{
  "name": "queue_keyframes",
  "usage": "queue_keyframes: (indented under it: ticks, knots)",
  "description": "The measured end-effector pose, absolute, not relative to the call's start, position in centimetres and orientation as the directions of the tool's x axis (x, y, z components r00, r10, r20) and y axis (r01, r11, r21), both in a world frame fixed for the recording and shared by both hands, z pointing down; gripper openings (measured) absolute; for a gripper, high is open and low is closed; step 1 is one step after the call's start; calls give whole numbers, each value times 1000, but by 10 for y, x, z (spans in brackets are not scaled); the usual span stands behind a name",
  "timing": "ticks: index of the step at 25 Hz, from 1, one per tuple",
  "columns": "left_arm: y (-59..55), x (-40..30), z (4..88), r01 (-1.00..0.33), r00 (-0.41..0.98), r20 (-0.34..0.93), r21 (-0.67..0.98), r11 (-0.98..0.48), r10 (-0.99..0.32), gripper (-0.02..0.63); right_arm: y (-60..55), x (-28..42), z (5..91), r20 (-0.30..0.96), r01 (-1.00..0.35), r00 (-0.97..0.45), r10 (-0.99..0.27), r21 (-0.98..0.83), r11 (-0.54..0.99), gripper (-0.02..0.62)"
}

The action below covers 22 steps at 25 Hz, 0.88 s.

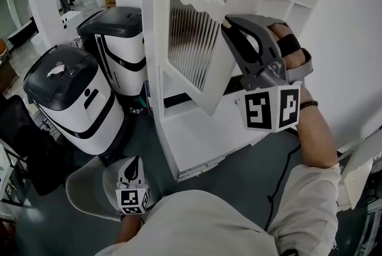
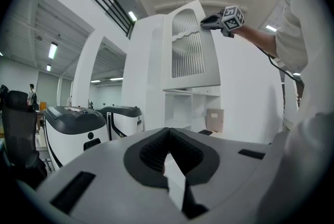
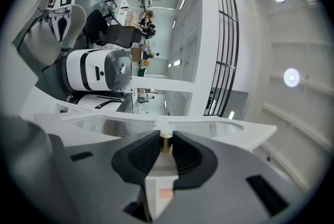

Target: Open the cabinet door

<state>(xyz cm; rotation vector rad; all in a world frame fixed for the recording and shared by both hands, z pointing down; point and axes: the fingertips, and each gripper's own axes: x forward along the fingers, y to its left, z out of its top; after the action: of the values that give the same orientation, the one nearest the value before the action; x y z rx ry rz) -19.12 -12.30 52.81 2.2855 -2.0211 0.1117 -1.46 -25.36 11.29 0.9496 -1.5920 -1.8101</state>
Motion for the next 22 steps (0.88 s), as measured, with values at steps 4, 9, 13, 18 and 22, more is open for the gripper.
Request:
queue_keyframes:
  ticks: [4,9,13,18,22]
  knots:
    - [-124,-205,535,-992,125,119,28,-122,-985,0,-249,-36,117,-141,-26,-569,-810,988,-154,77]
    - [-126,-213,539,-992,123,119,40,-119,-985,0,-245,-51,119,-127,3,-530,-838,988,-152,77]
    - [-126,-212,537,-992,121,115,42,-117,-986,0,-241,-52,118,-129,7,-528,-839,988,-156,80]
    - [-125,-213,537,-992,118,117,45,-114,-986,0,-234,-54,117,-129,11,-547,-827,987,-161,84]
    - [-127,-210,536,-992,119,117,43,-115,-986,0,-226,-57,114,-132,-7,-574,-808,988,-157,112]
